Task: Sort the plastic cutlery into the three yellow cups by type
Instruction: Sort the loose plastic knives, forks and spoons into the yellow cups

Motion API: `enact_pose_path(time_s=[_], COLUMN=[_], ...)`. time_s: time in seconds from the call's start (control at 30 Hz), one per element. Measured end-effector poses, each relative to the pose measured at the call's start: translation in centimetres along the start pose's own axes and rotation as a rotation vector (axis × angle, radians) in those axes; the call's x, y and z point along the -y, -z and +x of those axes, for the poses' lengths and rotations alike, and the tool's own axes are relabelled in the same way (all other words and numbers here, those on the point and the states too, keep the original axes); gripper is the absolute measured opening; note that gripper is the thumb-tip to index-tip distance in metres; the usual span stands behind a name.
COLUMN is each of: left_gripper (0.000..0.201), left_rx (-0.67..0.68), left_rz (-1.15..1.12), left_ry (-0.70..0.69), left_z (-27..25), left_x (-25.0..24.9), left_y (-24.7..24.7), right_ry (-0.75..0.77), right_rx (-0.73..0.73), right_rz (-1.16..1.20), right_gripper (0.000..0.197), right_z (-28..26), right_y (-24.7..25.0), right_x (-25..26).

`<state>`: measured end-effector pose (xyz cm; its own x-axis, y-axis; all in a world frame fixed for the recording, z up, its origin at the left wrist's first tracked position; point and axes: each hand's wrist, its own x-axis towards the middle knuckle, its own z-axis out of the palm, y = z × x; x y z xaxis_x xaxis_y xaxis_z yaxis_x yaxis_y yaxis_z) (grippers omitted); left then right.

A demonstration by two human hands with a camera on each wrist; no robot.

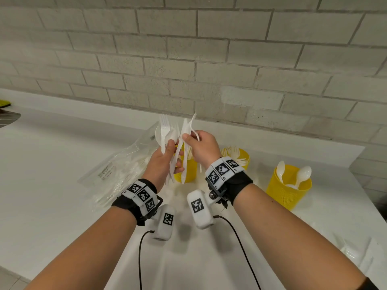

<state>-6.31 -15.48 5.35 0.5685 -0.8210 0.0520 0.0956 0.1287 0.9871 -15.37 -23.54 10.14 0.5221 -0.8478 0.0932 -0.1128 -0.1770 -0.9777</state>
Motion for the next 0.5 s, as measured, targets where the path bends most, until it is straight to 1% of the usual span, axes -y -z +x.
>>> enact_pose_path(time_s=[0.07, 0.13, 0.2, 0.27, 0.33, 0.4, 0.5], left_gripper=[0.036, 0.033, 0.030, 0.029, 0.028, 0.028, 0.033], left_rx=[-0.003, -0.027, -0.071, -0.111, -0.125, -0.121, -0.110], left_rz=[-0.001, 0.033, 0.099, 0.203, 0.309, 0.370, 0.418], left_ry=[-0.021, -0.036, -0.062, -0.115, -0.184, -0.233, -0.243], left_z=[0.2, 0.6, 0.9, 1.2, 1.3, 1.2, 1.1], left_x=[0.1, 0.1, -0.1, 0.0, 0.1, 0.3, 0.7], left_y=[0.4, 0.8, 1.1, 1.5, 1.9, 2.0, 2.1], right_ry=[0.016, 0.066, 0.128, 0.169, 0.170, 0.153, 0.078], right_rx=[-0.049, -0.124, -0.196, -0.231, -0.242, -0.223, -0.158], right_rz=[0.022, 0.047, 0.071, 0.080, 0.051, 0.006, -0.074], right_gripper=[0.014, 0.014, 0.013, 0.014, 0.023, 0.029, 0.031], right_z=[0.6, 1.5, 2.4, 3.3, 3.8, 4.1, 3.9], right_y=[0.5, 1.1, 1.7, 1.8, 1.6, 1.1, -0.1], right_x=[0.5, 1.2, 2.1, 2.6, 2.3, 1.4, -0.7])
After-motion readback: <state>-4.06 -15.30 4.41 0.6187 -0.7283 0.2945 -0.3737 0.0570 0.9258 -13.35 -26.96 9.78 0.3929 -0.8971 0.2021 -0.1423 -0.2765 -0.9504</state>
